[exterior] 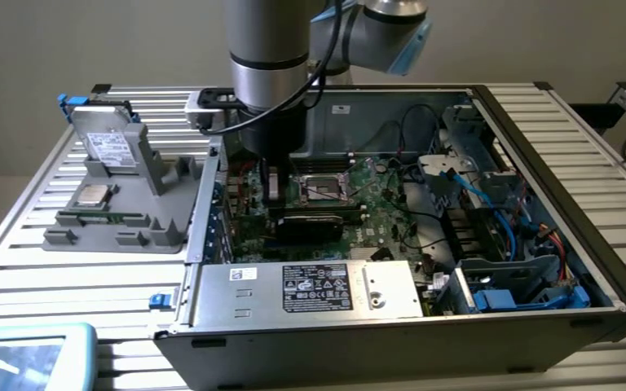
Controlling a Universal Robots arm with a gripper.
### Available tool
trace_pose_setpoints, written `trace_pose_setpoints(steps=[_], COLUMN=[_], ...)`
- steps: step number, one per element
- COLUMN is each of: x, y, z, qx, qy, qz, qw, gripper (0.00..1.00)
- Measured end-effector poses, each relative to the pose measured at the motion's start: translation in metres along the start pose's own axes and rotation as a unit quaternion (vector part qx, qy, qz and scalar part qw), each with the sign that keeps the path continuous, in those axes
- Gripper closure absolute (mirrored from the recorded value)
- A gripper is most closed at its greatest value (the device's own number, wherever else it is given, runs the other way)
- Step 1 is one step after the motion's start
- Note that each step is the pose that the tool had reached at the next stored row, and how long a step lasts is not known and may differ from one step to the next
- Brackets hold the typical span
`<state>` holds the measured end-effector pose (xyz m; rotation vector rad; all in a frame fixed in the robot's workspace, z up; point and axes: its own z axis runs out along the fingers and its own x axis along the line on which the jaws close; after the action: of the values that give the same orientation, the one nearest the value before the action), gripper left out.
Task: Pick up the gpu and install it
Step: 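Press down on the gpu until it lock into place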
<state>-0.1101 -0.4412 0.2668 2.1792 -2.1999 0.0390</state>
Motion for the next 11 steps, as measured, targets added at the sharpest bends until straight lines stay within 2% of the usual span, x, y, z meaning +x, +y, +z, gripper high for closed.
trace_pose_setpoints(steps=[9,10,11], x=[-0.0001,-0.0002,0.0002], y=[0.0007,0.0009,0.0009], z=[0.0021,-0.0004,-0.0053], qx=[0.0,0.0004,0.0002], qy=[-0.0002,-0.0014,-0.0007], qz=[0.002,0.002,0.003], qw=[1.0,1.0,1.0], gripper=[0.89,0.89,0.89])
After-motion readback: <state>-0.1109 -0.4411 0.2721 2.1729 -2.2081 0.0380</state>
